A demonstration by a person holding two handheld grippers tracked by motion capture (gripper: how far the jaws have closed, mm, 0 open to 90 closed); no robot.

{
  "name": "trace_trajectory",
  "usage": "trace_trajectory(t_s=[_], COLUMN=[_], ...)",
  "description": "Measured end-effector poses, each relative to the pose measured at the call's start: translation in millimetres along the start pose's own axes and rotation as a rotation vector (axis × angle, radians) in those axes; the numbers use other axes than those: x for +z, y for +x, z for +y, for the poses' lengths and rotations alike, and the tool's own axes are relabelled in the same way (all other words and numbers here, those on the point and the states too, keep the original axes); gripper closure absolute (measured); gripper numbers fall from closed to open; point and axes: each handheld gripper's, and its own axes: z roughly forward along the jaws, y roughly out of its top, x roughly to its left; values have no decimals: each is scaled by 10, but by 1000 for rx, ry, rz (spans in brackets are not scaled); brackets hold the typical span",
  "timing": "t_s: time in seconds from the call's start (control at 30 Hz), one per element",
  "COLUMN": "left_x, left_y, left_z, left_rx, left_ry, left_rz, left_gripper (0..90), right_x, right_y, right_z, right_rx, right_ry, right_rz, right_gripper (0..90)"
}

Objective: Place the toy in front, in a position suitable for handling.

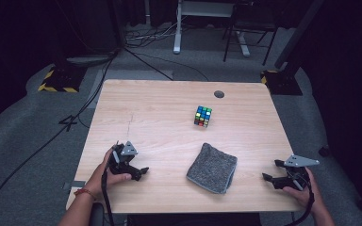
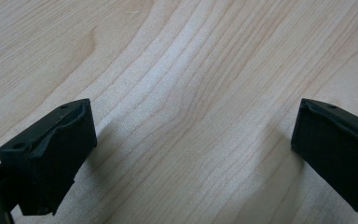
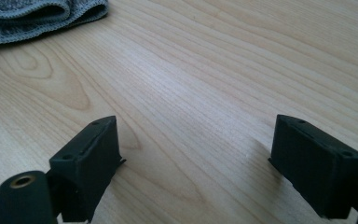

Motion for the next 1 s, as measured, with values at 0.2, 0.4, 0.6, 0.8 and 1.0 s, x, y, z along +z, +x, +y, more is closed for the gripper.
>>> trace_trajectory(t_s=[0.2,0.4,0.6,0.8,1.0], left_x=[-2,-1,-1,-1,-3], left_y=[1,0,0,0,1], left_z=[-1,-1,-1,-1,0], left_rx=[3,1,1,1,2], left_ry=[1,0,0,0,2], left_rz=[2,-1,1,1,-1], left_gripper=[4,4,4,4,4], right_x=[21,-7,-17,100,326], right_y=[53,221,407,694,953], right_z=[128,339,582,805,947], right_rx=[-13,-92,-149,-242,-316], right_ry=[-52,-62,-76,-52,-9], right_rz=[31,71,111,151,207], right_gripper=[214,212,209,232,274])
